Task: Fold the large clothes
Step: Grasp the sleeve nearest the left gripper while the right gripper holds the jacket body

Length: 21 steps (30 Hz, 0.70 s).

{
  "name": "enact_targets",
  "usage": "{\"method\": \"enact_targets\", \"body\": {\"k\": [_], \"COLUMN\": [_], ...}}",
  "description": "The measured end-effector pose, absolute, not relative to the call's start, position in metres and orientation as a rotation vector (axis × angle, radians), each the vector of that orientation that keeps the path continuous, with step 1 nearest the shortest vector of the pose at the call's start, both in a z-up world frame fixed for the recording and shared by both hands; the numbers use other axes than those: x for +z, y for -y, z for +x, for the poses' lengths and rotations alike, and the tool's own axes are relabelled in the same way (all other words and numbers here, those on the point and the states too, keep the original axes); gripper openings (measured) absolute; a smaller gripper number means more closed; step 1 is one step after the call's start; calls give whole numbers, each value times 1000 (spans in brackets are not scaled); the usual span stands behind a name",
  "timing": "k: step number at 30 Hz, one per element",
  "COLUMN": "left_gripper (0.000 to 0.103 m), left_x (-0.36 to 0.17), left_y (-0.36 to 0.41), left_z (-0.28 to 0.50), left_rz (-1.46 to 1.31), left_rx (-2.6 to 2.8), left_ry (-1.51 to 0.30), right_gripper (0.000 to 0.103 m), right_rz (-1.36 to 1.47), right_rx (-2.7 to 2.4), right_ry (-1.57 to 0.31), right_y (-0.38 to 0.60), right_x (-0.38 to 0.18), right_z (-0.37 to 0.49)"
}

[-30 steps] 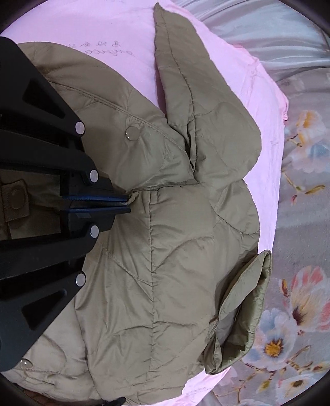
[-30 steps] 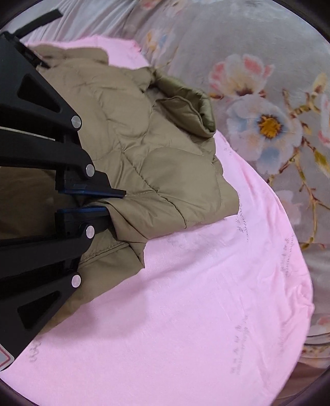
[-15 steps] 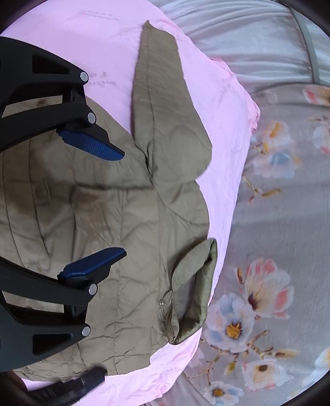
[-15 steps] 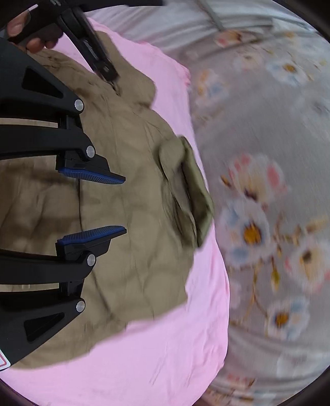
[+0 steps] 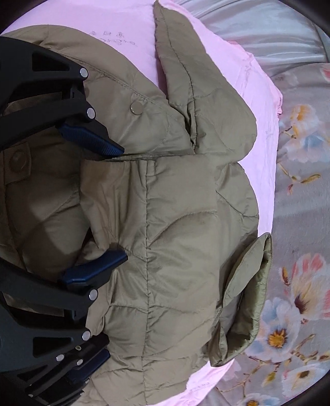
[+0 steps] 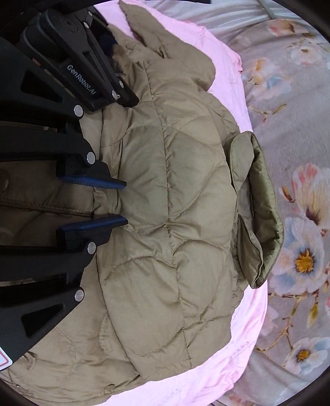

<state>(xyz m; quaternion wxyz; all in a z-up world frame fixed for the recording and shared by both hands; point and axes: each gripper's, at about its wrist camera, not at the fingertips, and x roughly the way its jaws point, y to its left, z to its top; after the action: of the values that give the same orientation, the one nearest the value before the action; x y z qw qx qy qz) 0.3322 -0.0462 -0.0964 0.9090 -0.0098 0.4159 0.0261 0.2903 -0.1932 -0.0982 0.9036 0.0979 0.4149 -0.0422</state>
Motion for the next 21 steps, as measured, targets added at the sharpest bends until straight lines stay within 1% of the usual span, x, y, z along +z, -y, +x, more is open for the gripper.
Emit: {"method": "enact_targets", "body": {"k": [8,11,15,16,17,21], "left_gripper": [77,79,80,84,86,87], "left_x": [-98,-93,-68,-63,-56,-49], "left_y": [50,36,-25,-44,-73,-184], "left_z": [332,329,307,303,300,302], "left_rz": [5,-86,-268,-300,-340,-477], "left_rx": [69,20,14,27,56,217], "left_ry": [-866,-856,-831,-822,-812,-810], "right_gripper": [21,21,21,21,21,21], "right_rz": [196,197,210,209,208,210], "right_rx": [-97,-98,-94,-94,-95,-96], "right_ry": [-865,-866,-864,-864,-863,-862], "right_y": [193,193,195,195,195,194], "right_x": [-101,-101,-102,-102,-102,-102], "right_z": [291,292,292,292,292,292]}}
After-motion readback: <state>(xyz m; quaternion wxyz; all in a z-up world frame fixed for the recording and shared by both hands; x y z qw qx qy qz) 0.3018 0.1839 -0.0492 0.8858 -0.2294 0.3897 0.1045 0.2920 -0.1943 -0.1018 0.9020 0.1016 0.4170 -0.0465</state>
